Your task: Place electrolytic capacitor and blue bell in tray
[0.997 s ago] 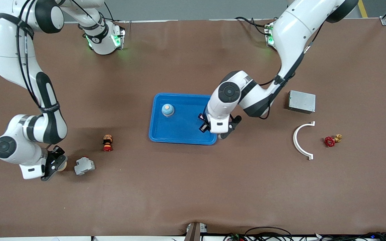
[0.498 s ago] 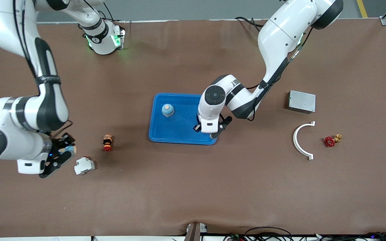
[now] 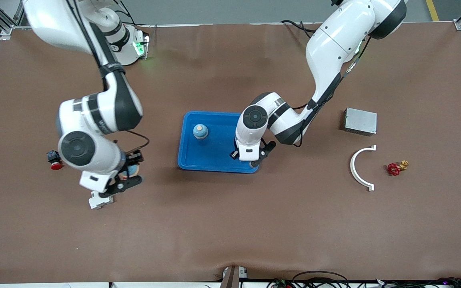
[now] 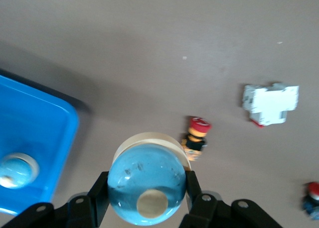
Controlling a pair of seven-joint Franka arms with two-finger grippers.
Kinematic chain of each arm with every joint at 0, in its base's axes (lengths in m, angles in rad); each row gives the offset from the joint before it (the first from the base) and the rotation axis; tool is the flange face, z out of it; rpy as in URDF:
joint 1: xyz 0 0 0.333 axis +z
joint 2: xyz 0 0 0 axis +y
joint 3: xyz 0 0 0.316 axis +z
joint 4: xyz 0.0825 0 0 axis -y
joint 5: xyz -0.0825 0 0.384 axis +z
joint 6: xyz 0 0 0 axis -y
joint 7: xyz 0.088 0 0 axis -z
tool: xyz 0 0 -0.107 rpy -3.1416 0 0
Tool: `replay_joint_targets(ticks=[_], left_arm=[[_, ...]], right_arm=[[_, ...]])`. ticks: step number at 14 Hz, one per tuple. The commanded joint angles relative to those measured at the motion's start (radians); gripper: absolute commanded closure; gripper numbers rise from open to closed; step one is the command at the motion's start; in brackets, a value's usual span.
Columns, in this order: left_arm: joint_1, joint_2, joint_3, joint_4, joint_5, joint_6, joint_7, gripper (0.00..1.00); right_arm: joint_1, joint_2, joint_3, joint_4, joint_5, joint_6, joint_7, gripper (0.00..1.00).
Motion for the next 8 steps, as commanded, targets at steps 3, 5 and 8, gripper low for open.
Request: replay_joint_targets(ticks=[3,5,8], left_arm=[[0.013,-0.070,0.032,0.022,0.024,-0.045,-0.001,0.00],[0.046,-0.139,0.032,0.020,0.024,-0.114,0.025,0.00],[0.094,-0.228,0.032,0.013,0.024,-0.222,0.102,0.00]], right_arm=[[0.102,-0.002,-0.010,-0.031,0.039,0.055,0.182,0.97],[0.150,0.015,-0.010,-0.042,0.040,0.087,0.277,0.96],[0.217,0.048,-0.010,-0.083,0.042,0.136,0.373,0.96]])
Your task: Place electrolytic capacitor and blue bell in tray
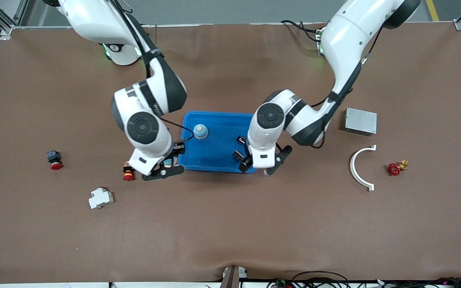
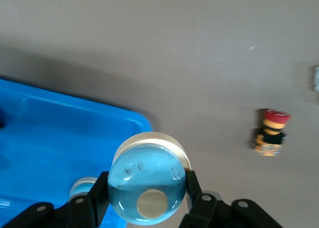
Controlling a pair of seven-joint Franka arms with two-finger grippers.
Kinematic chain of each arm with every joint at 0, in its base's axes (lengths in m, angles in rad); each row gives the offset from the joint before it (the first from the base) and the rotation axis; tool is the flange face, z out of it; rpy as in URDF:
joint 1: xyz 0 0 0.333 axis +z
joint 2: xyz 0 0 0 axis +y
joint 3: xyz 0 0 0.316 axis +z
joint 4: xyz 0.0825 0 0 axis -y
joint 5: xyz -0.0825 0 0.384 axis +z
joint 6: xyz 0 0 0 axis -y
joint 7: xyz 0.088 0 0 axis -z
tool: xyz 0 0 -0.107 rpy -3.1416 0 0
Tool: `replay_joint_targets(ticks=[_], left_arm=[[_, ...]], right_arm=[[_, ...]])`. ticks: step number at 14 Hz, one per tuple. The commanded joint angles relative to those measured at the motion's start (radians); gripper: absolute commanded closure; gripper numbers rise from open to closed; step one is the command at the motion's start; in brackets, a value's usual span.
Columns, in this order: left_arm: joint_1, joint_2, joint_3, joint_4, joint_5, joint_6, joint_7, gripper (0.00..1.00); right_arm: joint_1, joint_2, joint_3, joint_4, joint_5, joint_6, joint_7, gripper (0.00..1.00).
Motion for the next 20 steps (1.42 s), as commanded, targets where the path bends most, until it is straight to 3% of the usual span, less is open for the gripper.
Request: replay_joint_targets(ticks=[1,6,15,17,19,20], left_arm=[[0.045,-0.098,0.002,-0.036,0.019,-0.099,0.060,0.00],[0.163,-0.247,-0.007,-0.036,0.003,-0.246,0.275,0.00],[0.465,-0.449,-0.011,-0.030,-0.109,-0.431,0.888,0.00],[0.514,-0.477,-0.011,-0.027,-0.109,-0.469,1.000,0.00],[0.559,-0.508,-0.012,-0.025,-0.110,-0.492,1.126,0.00],[0.577,-0.525,-0.011,-0.025,-0.110,-0.506,1.169,0.00]], right_arm=[[0.060,0.030,-0.011,-0.044,0.013,0.057,0.080,0.96],[0.104,0.118,-0.011,-0.052,0.048,0.112,0.083,0.95],[0.109,0.185,0.003,-0.079,0.070,0.212,0.083,0.91],[0.107,0.188,0.003,-0.079,0.070,0.212,0.082,0.84],[0.103,0.190,0.003,-0.079,0.070,0.210,0.080,0.56],[0.103,0.189,0.003,-0.079,0.068,0.206,0.082,0.15]])
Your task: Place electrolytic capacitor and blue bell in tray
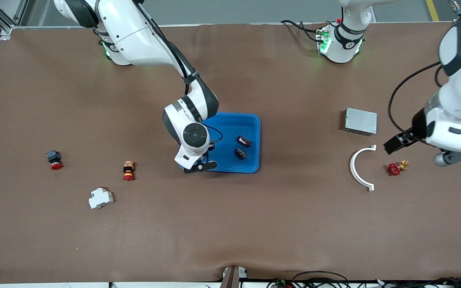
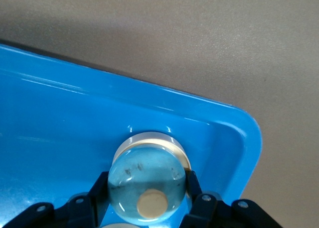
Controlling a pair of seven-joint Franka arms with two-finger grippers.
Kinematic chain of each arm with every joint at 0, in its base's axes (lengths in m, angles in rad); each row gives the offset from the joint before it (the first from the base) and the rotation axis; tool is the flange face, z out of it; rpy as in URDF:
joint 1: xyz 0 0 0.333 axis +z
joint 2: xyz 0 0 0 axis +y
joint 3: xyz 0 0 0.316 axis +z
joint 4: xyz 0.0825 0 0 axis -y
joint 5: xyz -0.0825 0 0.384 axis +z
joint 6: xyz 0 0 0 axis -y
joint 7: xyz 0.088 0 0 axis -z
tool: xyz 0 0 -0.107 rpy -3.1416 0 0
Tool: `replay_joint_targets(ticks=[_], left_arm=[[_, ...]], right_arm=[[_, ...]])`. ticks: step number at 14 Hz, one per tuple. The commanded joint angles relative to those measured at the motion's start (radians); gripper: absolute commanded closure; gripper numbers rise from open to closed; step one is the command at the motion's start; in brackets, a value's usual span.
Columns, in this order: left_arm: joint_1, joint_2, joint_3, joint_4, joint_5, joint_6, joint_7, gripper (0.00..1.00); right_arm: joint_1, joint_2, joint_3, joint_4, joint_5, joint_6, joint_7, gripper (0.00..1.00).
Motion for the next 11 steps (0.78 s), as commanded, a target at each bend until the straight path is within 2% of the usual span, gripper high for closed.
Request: replay_joint_targets(ticks=[1,3,5,8,9,11], left_arm=[[0.054,-0.057,-0.011,-0.020,-0.022,-0.043,0.126,0.00],[0.077,-0.085,-0.006,-0.017,-0.056,-0.062,0.178,0.00],[0.109,-0.099,-0.014,-0.017,-0.065,-0.072,0.230,0.00],[0.093,-0.160,0.004,-0.030,-0.073,-0.107,0.281,0.00],[0.076,-0.168,0.016,-0.030,-0.075,-0.124,0.292,0.00],[-0.008,-0.197,0.094,-0.037,-0.085,-0.169,0.315,0.00]], right_arm=[[0.002,-0.006,-0.003,0.000,0.017,-0.009,0.009,0.00],[0.001,-0.020,-0.003,0.001,0.017,-0.044,0.007,0.00],[0.001,-0.072,-0.003,0.007,0.015,-0.137,0.009,0.00],[-0.016,-0.214,-0.004,0.007,0.017,-0.327,0.006,0.00],[-0.031,-0.263,-0.006,0.006,0.017,-0.393,0.000,0.00],[-0.062,-0.364,-0.006,0.004,0.015,-0.517,-0.007,0.00]])
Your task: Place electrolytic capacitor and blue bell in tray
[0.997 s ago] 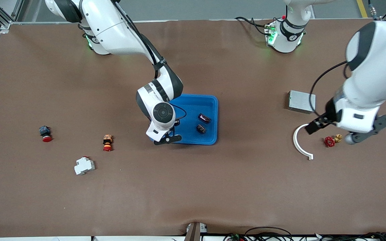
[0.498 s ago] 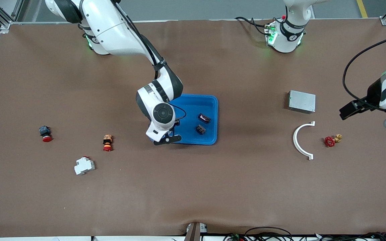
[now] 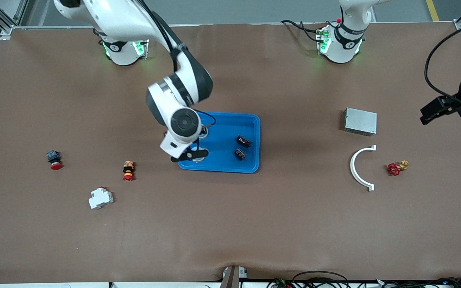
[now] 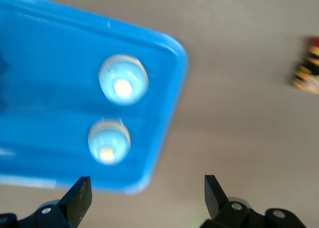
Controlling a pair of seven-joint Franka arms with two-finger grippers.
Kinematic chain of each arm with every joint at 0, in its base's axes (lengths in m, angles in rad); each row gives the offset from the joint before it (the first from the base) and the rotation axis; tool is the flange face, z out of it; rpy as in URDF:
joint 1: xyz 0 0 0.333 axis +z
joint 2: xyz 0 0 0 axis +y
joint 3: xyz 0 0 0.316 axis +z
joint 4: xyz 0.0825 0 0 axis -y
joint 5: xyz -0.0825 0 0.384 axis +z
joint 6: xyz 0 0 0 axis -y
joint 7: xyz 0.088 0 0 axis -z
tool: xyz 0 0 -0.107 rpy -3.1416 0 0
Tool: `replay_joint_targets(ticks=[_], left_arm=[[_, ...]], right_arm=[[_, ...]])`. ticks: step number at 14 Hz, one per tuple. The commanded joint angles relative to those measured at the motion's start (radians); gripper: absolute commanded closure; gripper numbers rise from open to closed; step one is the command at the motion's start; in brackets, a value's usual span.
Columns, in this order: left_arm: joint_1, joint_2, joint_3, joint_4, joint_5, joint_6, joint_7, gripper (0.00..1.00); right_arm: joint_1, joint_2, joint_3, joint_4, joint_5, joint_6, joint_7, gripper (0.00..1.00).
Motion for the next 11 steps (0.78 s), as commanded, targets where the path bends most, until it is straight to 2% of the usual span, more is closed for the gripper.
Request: replay_joint_targets(ticks=[1,4,5,8,11], left_arm=[[-0.100,-0.069,0.107,-0.042,-0.053,-0.033,0.054,0.00],[-0.207,-0.092,0.221,-0.047,-0.067,-0.062,0.125,0.00],[-0.227,-0.095,0.230,-0.047,-0.069,-0.076,0.129,0.00],[-0.228,-0.097,0.217,-0.045,-0.065,-0.087,0.126,0.00],[-0.202,-0.095,0.184,-0.039,-0.067,-0.087,0.128,0.00]], right_arm=[[-0.050,-0.157,0.006,-0.048,0.015,-0.130,-0.009,0.00],[-0.117,-0.275,0.006,-0.051,0.005,-0.248,-0.015,0.00],[-0.140,-0.312,0.005,-0.052,0.004,-0.277,-0.049,0.00],[-0.255,-0.398,0.005,-0.051,-0.001,-0.336,-0.193,0.00],[-0.382,-0.414,0.003,-0.040,-0.018,-0.342,-0.273,0.00]])
